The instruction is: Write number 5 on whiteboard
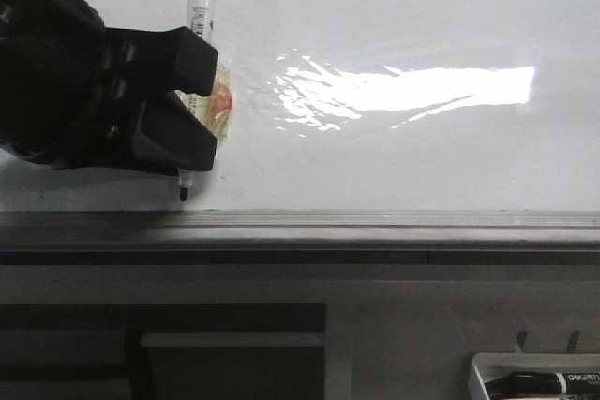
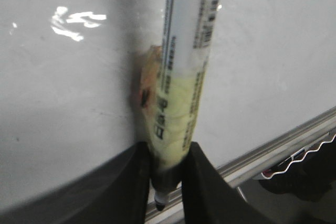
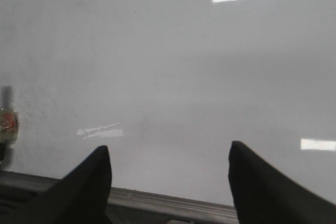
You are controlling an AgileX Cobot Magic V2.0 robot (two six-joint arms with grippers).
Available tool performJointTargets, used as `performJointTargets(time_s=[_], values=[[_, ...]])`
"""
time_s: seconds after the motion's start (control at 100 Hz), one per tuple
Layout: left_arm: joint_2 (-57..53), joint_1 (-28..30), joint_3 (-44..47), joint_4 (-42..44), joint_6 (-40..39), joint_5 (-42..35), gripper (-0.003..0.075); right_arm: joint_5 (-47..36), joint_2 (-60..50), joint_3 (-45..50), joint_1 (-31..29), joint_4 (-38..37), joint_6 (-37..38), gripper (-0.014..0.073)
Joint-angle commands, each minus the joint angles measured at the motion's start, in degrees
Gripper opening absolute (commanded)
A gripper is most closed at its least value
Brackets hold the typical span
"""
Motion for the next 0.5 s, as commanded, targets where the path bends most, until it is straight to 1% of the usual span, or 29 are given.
performJointTargets(time_s=[0.0,0.06,0.13,0.16,0.23,0.28,0.37,0.49], values=[[-1.89,0.02,-1.21,1.31,0.36,-0.78,-0.0020,-3.83,1.15,-2.01,0.91,3.57,-4.30,0.0429],[-3.53,-0.76,-1.21,5.07,2.13,0.36,-0.0020,-3.69,1.90,-2.01,2.50,9.11,-10.20,0.0429],[-6.01,-2.55,-1.26,10.59,5.60,1.91,-0.0020,-2.70,3.74,-2.24,5.13,15.68,-19.14,0.0429],[-7.25,-3.44,-1.53,13.05,7.29,3.35,-0.0020,-1.93,4.75,-2.50,6.35,17.76,-23.89,0.0429],[-9.36,-5.79,-2.51,19.47,11.95,7.62,-0.0020,-0.30,7.58,-3.44,9.49,21.64,-31.48,0.0429],[-10.45,-7.76,-3.38,23.46,15.52,11.06,-0.0020,0.10,9.86,-4.15,11.70,22.30,-34.28,0.0429],[-11.73,-10.71,-4.59,29.00,21.89,15.76,-0.0020,0.10,12.88,-5.82,15.67,22.30,-36.77,0.0429],[-12.15,-14.08,-4.83,33.69,26.55,16.05,-0.0020,-0.28,16.73,-8.28,20.15,22.51,-39.61,0.0429]])
